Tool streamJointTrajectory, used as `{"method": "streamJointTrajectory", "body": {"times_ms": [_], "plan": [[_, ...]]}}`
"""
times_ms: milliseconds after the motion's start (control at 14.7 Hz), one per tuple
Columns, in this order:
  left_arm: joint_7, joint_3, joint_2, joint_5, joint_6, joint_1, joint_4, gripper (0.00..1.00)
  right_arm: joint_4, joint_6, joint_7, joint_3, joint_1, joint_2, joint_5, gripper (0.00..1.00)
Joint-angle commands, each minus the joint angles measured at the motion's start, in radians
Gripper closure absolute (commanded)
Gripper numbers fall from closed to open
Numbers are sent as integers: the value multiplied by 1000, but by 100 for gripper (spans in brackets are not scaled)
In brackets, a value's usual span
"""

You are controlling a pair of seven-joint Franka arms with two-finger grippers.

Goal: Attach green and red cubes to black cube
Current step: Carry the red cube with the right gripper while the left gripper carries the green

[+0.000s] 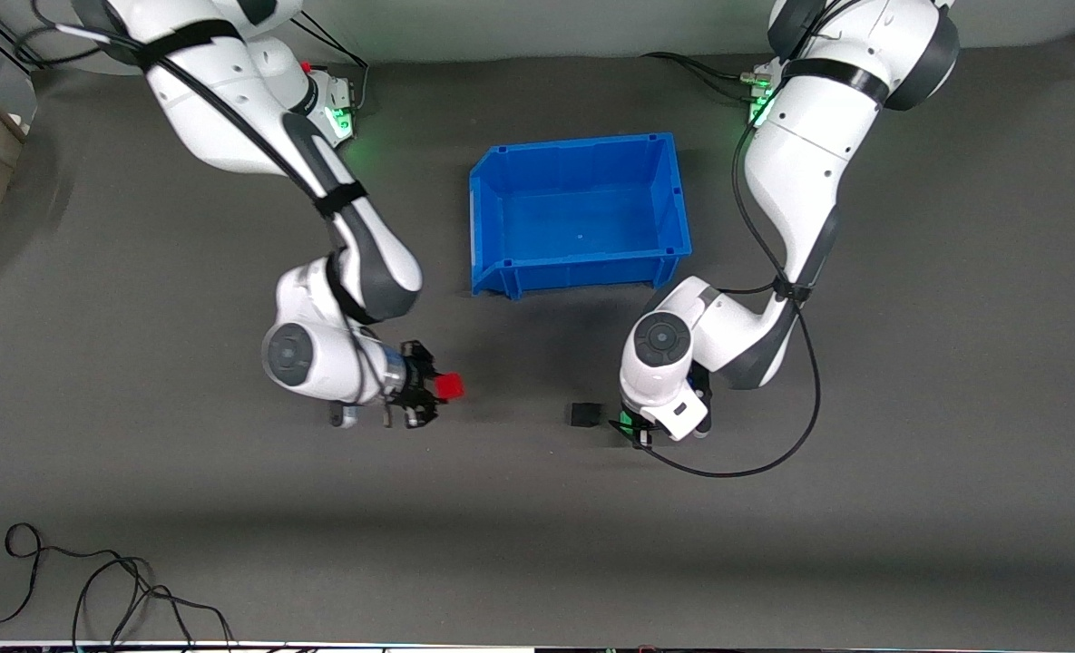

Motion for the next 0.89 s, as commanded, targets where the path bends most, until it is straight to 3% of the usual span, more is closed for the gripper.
{"method": "streamJointTrajectory", "body": {"times_ms": [0,682,818], "plan": [[-22,13,18,-9,-46,-35,54,100,148,19,101,-13,34,122,10,100],[-54,13,57,-62,-33,-58,105,100,376,56,313,-16,119,300,5,100],[-53,13,58,-75,-26,-55,106,100,415,56,348,-19,131,332,-29,100]]}}
